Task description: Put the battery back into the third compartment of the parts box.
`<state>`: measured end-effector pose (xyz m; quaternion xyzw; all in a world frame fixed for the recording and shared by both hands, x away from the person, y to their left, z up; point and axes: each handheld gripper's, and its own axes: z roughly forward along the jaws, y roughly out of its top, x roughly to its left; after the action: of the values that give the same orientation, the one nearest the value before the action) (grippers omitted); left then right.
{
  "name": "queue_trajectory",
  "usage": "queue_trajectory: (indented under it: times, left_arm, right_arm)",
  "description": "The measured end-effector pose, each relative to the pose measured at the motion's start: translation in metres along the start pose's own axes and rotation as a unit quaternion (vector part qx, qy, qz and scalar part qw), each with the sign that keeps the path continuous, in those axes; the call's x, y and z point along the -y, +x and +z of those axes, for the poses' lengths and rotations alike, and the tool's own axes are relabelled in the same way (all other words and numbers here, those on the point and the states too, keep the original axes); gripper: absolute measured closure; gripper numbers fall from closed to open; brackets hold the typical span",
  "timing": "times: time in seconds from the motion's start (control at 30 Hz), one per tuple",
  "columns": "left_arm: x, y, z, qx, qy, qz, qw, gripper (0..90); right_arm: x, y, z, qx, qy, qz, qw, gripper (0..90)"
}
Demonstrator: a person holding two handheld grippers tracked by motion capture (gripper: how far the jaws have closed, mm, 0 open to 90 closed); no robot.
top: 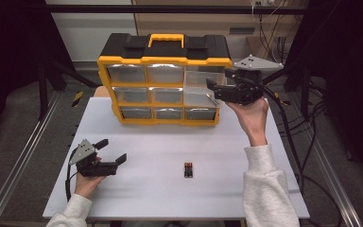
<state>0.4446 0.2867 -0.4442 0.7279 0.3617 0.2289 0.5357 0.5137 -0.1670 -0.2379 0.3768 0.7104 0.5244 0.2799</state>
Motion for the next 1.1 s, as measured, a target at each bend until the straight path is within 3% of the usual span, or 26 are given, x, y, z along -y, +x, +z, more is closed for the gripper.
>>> queue_trajectory:
  times: [0.13,0.37,0.83,1.1]
  left_arm:
    - [0.0,0.0,0.0,0.0,0.001,0.0,1.0,1.6]
    - [0.0,0.0,0.0,-0.001,0.0,0.0,1.0,1.5]
    - [0.0,0.0,0.0,-0.002,0.001,0.0,1.0,1.4]
    - [0.0,0.0,0.0,-0.003,0.001,0.0,1.0,1.4]
  right_arm:
    - [0.005,0.005,-0.008,0.008,-0.023,-0.005,0.9997,16.4]
    - [0.017,0.013,-0.024,0.005,-0.047,0.004,0.9989,6.4]
    - [0.06,0.023,-0.043,0.007,-0.053,0.016,0.9985,0.8]
    - [0.086,0.025,-0.041,0.004,-0.038,0.024,0.999,0.6]
